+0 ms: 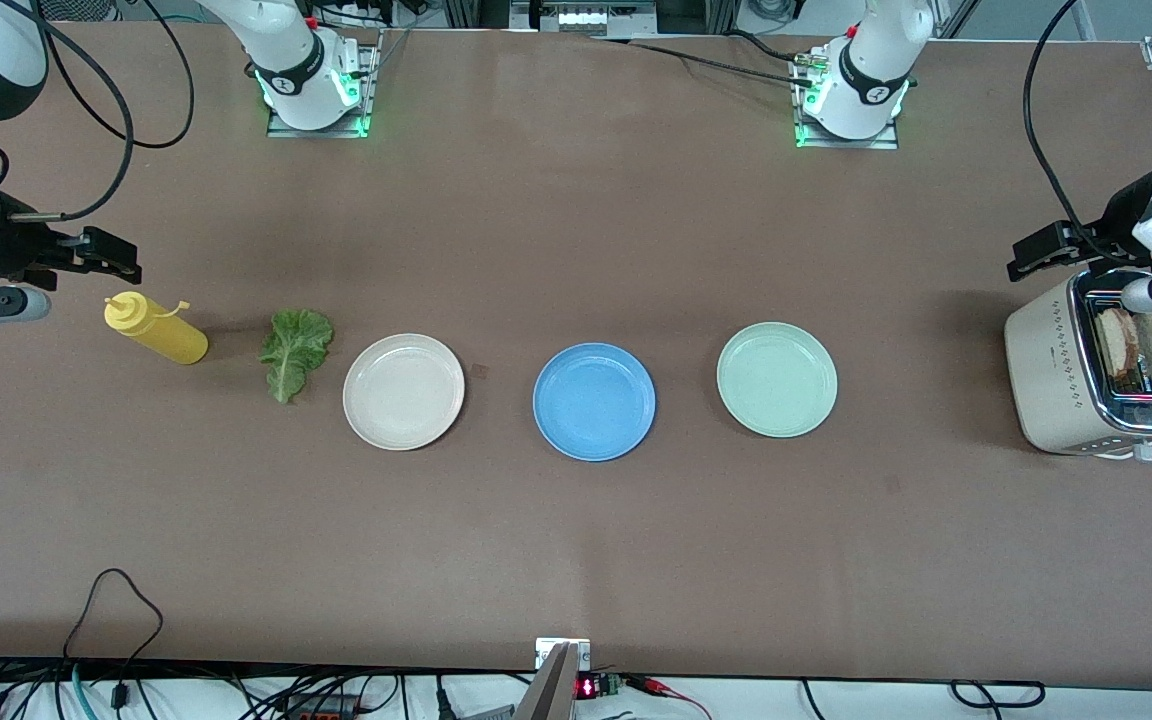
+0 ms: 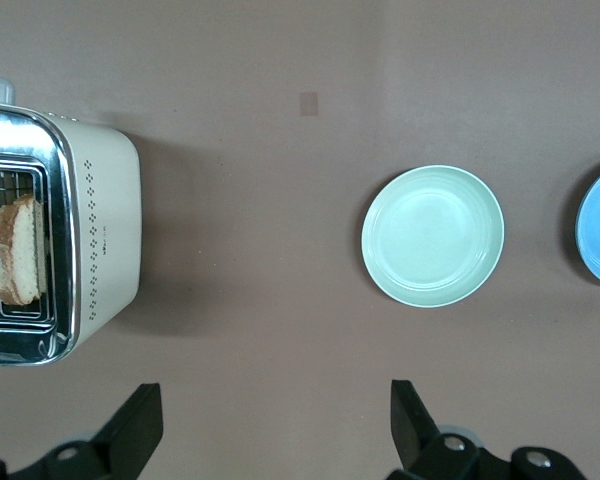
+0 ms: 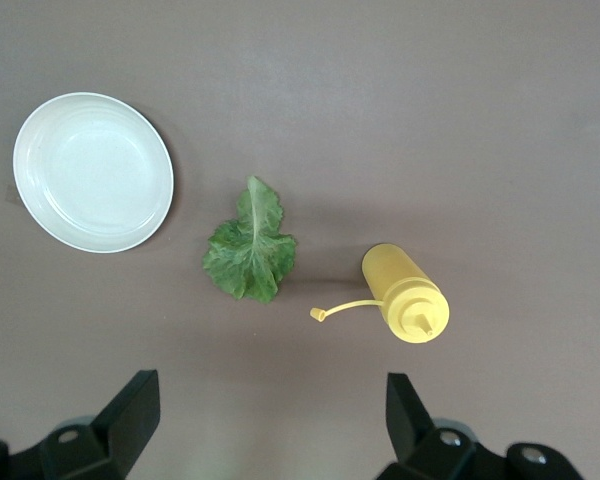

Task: Make sandwich in blue plate with both arms
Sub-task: 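Reach the left gripper down into the toaster slot over a bread slice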

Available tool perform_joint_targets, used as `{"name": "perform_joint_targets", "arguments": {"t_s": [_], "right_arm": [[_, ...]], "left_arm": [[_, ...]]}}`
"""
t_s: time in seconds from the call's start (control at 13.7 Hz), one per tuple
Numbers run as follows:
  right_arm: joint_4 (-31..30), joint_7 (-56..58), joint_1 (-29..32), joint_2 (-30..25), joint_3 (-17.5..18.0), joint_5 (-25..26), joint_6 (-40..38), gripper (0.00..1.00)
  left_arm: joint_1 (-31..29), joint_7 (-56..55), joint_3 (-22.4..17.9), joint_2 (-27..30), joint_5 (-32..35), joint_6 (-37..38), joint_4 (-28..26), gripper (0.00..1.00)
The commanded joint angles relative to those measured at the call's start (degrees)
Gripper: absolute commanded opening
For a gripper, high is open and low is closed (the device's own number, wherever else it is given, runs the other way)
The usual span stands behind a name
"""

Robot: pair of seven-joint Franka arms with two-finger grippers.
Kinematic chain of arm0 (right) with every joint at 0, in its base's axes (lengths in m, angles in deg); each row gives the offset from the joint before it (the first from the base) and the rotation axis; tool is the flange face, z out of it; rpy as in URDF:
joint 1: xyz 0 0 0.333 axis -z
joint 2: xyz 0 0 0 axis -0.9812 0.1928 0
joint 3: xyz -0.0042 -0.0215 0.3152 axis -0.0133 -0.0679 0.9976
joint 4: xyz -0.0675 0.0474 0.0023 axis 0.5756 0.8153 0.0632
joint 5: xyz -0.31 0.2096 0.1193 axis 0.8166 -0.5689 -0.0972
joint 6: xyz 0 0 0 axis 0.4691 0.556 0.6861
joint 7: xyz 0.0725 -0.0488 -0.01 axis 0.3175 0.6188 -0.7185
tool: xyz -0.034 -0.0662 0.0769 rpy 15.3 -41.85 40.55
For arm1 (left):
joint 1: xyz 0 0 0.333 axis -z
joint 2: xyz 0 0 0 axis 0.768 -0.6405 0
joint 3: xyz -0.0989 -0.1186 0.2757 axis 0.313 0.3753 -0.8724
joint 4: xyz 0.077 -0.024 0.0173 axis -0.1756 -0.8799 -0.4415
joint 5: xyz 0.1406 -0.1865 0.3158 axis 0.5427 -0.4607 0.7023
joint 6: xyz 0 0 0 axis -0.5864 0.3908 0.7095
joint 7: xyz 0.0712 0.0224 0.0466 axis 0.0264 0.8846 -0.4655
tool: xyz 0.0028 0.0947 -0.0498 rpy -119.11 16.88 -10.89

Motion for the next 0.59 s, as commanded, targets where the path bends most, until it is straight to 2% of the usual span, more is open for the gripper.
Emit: {"name": "perform_joint_targets", "arguments": {"t_s": [0.0,0.37,0.51], "right_arm": [[-0.3,0.6,0.3,0.1,0.3,0.2,0.0,1.0],[-0.3,0.6,0.3,0.2,0.3,0.2,0.2,1.0],[-0.3,0.6,0.3,0.2,0.3,0.2,0.2,1.0]], "left_arm": [[-0.4,2.4,0.1,0.2,1.2,-0.7,-1.3,1.0],[-2.9,2.7,-0.6,-2.7,1.2,-1.1,-0.5,1.0],[-4.6,3.6,-0.6,-4.5,4.3,-1.0,0.5,1.0]]}}
